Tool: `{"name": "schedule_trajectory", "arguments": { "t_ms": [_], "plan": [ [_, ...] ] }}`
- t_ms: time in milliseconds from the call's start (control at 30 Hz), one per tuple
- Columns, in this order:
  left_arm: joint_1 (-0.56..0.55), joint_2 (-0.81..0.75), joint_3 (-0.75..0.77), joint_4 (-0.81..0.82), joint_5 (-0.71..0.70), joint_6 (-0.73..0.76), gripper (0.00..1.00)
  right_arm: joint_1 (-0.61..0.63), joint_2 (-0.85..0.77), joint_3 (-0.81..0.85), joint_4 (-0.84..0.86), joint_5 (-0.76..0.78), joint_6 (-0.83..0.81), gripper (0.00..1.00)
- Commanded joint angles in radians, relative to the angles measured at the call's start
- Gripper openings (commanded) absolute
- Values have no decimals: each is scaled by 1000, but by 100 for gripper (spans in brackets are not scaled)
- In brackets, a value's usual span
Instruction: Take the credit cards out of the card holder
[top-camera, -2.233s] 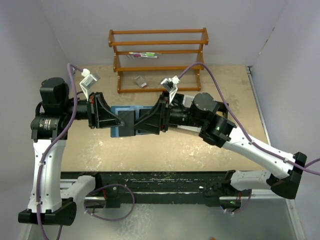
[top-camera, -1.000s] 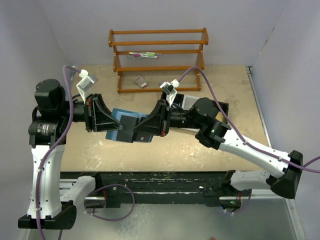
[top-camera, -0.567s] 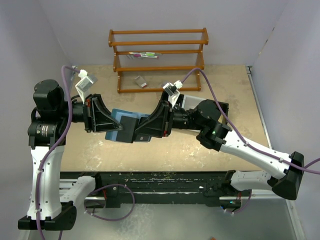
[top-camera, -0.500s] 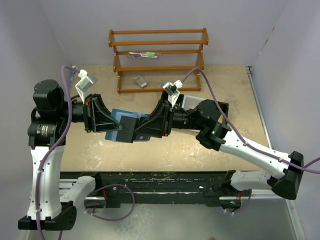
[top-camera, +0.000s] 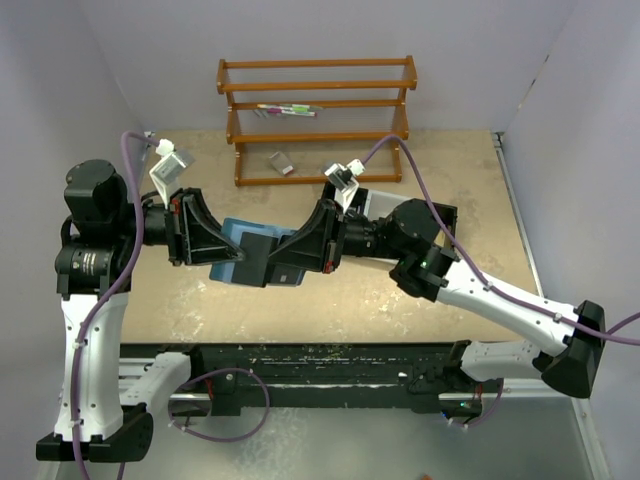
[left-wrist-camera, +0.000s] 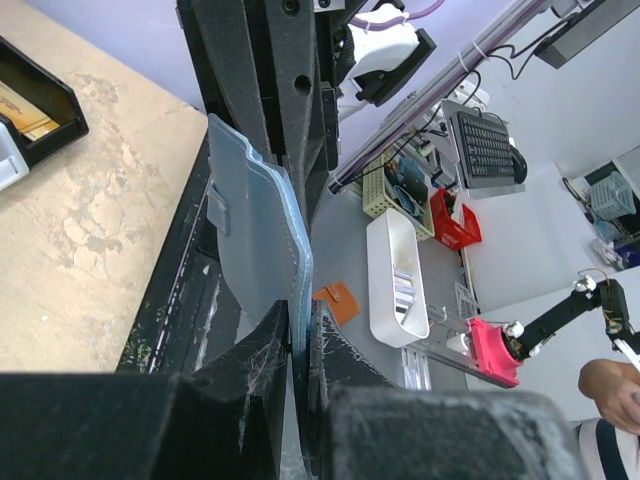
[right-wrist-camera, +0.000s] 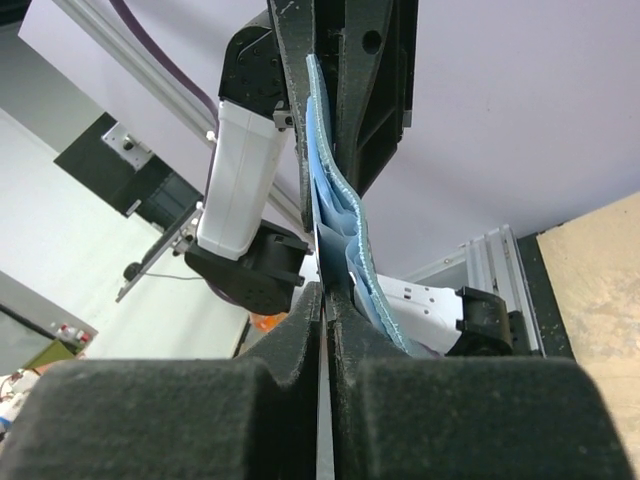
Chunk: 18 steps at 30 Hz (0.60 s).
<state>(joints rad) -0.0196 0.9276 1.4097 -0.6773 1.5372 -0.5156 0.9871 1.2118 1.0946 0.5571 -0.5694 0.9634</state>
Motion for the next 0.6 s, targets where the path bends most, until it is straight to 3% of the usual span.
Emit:
{"name": "schedule_trajectory", "arguments": {
  "t_ms": [0,400,567],
  "plan": [
    [4,-17,16,43,104,-23,3,-2,-23,-18,44,-3,16,0],
    [4,-13,12,57,99,-25,3,-29,-172,-130,-31,34,-16,0],
    [4,-6,-3,14,69,60,2,-99,-239,-124,-183,26,-39,0]
  ]
}}
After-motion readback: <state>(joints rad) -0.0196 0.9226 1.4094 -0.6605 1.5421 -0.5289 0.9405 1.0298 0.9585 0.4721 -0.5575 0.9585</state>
